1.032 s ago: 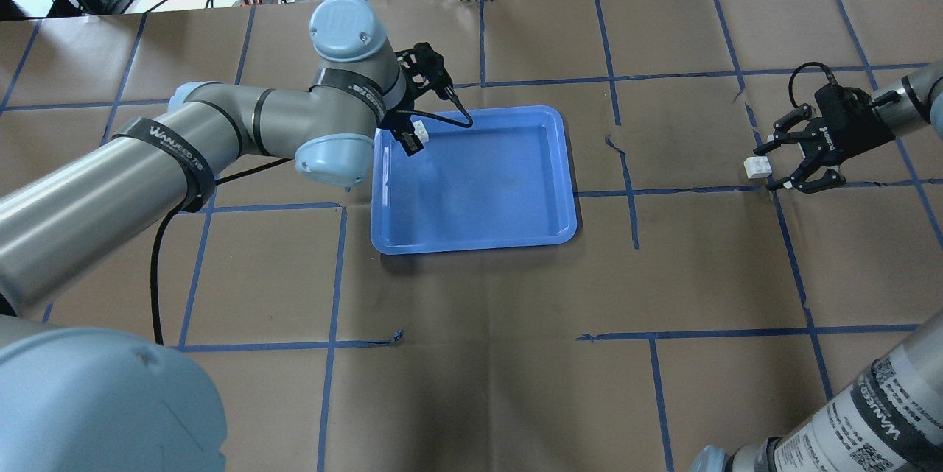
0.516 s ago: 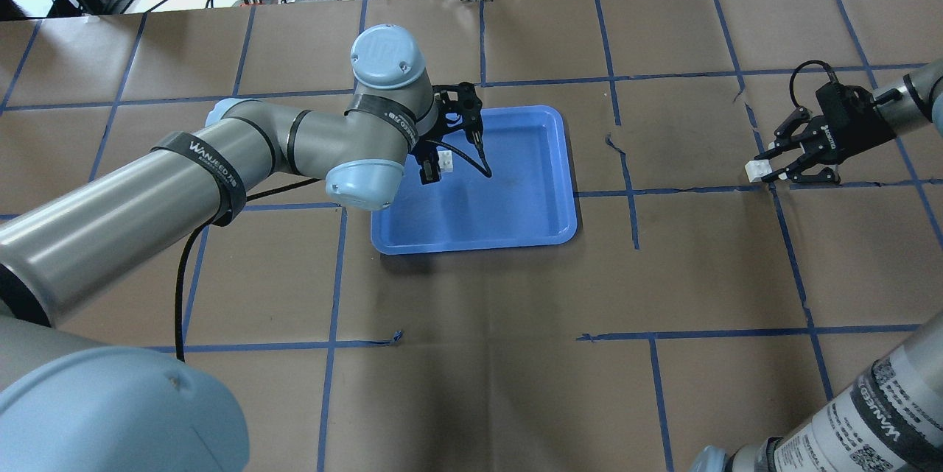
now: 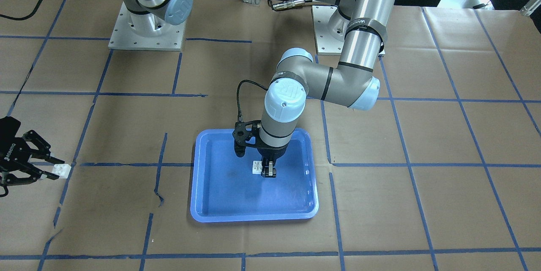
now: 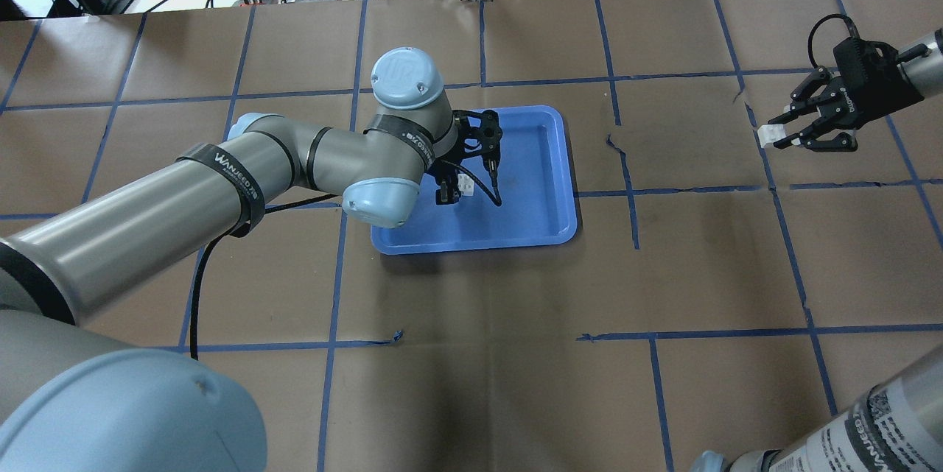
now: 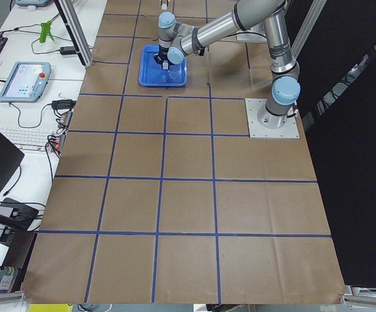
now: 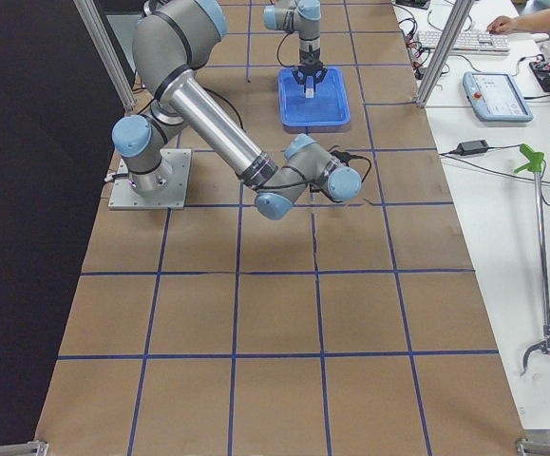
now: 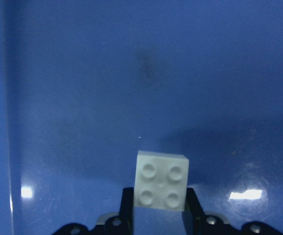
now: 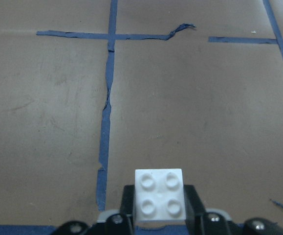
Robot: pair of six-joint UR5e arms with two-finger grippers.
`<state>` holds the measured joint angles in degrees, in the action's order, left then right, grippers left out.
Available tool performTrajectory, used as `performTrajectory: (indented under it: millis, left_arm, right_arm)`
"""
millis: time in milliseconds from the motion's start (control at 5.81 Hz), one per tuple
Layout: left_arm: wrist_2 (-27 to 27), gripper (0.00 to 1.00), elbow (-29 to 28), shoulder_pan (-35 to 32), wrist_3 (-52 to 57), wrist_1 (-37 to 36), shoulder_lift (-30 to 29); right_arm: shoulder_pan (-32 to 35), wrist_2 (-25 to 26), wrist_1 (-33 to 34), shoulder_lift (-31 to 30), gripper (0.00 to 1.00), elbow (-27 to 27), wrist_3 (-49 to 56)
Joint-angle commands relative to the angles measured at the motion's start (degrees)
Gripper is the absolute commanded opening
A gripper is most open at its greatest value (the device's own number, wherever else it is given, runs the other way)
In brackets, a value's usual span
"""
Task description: Assemble white blocks and place on blue tray
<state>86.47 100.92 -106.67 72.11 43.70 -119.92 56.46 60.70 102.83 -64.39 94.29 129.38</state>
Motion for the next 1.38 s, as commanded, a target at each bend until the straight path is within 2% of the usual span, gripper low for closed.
performTrajectory:
  millis: [0,344,516,688,860,1032,1204]
  left_arm:
    - [0.19,0.36,0.59,-0.20,-7.71,0.07,-0.05]
    - [0.19,0.95,0.59,-0.20,-7.87,-0.01,-0.40]
    - [0.37,0.95,0.33,-0.20,-7.61,-0.01,-0.22]
    - [0.63,0.95,-0.72,0.06,-7.78,1.29,2.39]
    - [0.80,0.95,-2.03,0.32,-8.30,8.70,6.94]
    - [0.89,0.95,-5.61,1.72,-9.52,21.56,13.08]
    - [2.81,0.95,-10.17,2.86,-10.67,33.70,17.92]
  right_arm:
    - [2.94,-0.23,-0.26,-2.13,0.30,2.90,-0.80]
    - [5.93,-3.30,0.70,-4.06,0.31,7.03,-4.29]
    - [8.47,-3.66,0.80,-4.16,0.31,7.49,-4.66]
    - [10.50,-4.80,0.88,-4.16,0.31,7.58,-6.76]
    - [12.69,-5.24,2.54,-4.16,0.31,8.28,-7.91]
    - [15.24,-6.73,7.25,-4.16,0.31,10.02,-13.14]
    - [19.18,-8.22,15.05,-4.07,0.31,12.30,-19.72]
